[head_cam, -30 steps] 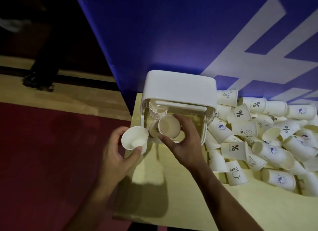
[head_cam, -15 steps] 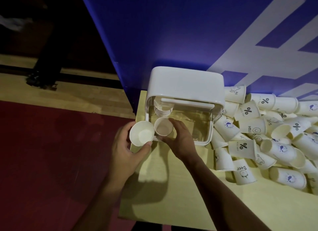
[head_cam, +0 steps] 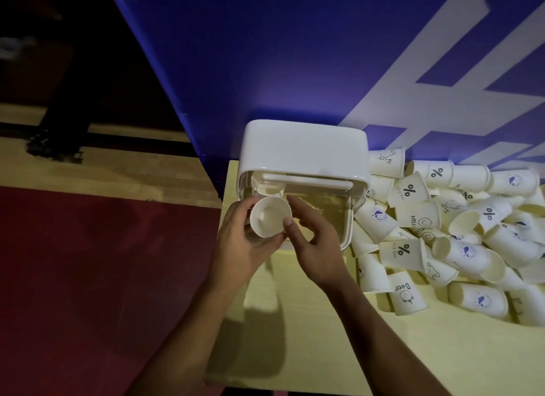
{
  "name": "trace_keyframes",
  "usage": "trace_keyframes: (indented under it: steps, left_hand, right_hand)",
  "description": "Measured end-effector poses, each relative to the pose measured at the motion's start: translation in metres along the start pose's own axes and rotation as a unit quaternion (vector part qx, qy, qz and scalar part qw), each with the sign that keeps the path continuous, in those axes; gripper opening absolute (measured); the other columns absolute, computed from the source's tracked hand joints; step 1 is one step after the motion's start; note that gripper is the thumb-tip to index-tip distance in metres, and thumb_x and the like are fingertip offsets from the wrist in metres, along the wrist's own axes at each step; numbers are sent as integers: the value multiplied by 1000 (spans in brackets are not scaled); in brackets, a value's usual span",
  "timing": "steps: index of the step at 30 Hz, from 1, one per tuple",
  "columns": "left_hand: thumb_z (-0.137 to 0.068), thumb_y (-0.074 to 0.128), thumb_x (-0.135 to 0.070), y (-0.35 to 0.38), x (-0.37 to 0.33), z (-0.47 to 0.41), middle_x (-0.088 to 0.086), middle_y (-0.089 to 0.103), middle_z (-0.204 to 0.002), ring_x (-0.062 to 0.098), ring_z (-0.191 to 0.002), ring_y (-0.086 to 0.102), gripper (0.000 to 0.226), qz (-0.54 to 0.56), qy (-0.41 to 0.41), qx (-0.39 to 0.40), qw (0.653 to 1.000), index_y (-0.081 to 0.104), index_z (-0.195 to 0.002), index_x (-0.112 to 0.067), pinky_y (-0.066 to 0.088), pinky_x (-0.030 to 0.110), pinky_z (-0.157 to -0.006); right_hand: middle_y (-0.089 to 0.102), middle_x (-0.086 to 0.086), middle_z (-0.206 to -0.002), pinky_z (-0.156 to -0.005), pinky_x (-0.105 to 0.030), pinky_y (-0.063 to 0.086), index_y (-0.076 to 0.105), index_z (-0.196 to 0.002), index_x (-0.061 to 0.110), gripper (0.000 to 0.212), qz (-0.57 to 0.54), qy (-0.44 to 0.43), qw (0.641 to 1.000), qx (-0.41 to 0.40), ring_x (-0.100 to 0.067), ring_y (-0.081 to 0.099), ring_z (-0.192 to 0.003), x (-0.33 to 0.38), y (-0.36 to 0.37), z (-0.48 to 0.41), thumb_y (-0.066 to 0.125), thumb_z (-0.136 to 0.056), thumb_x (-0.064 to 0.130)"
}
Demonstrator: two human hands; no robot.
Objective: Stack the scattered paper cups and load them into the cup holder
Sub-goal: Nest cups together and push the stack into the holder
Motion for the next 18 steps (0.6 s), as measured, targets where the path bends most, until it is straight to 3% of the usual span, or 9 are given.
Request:
trace_keyframes:
  steps: [5, 8, 10, 12, 14, 16, 18]
  left_hand:
    - [-73, 93, -23, 13, 14, -10, -19, 60, -125, 7, -118, 62, 65, -15, 3, 18, 1000, 58, -125, -41, 57, 24, -88]
    - [-74, 92, -27, 15, 28, -11, -21, 60, -124, 2, -118, 60, 65, -63, -2, 24, 998, 58, -126, -45, 52, 17, -89]
    - [-75, 91, -34, 17, 41, -10, -16, 61, -125, 4, -115, 61, 63, -96, -6, 32, 995, 60, -131, -34, 55, 24, -88]
    - [-75, 87, -44, 19, 54, -12, -13, 61, -126, 8, -112, 63, 66, -125, -16, 47, 991, 60, -134, -29, 58, 34, -83]
    - [-75, 83, -53, 20, 65, -14, -10, 61, -127, 11, -110, 64, 71, -146, -25, 59, 987, 58, -135, -25, 59, 40, -82]
    - [-76, 83, -52, 21, 73, -16, -9, 62, -128, 13, -110, 64, 73, -168, -27, 68, 983, 57, -138, -23, 59, 40, -83]
    - [-78, 84, -49, 20, 79, -19, -7, 62, -129, 14, -112, 63, 72, -183, -27, 76, 980, 56, -139, -23, 59, 41, -84]
  right_hand:
    - [58, 36, -128, -99, -10, 41, 57, -139, 35, 39, 37, -9, 999, 3, 9, 55, -123, -18, 3, -8, 64, -102, 24]
    - [60, 26, -129, -99, -5, 37, 59, -142, 26, 39, 72, 3, 997, 16, 16, 52, -120, -35, 10, -11, 62, -103, 28]
    - [58, 19, -132, -101, -3, 33, 57, -144, 23, 41, 92, 19, 995, 36, 17, 49, -120, -47, 17, -12, 59, -104, 30]
    - [58, 13, -136, -103, -4, 33, 55, -146, 21, 42, 111, 29, 992, 56, 14, 45, -121, -58, 24, -13, 56, -105, 27]
    - [57, 8, -145, -110, -16, 39, 50, -150, 21, 44, 124, 52, 988, 77, 7, 45, -127, -67, 30, -13, 54, -106, 28]
    - [53, 6, -152, -112, -25, 40, 45, -153, 23, 48, 135, 76, 983, 95, -5, 49, -135, -74, 34, -14, 52, -107, 29]
    - [51, 5, -154, -112, -25, 38, 43, -155, 24, 49, 147, 87, 980, 101, -14, 50, -139, -76, 39, -16, 51, -107, 30]
Point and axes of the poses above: each hand's wrist, its own z-axis away from the middle knuckle, its own y-axis out of the palm, x = y × z, the point moved 4 cm from there along -z, towards the middle knuckle
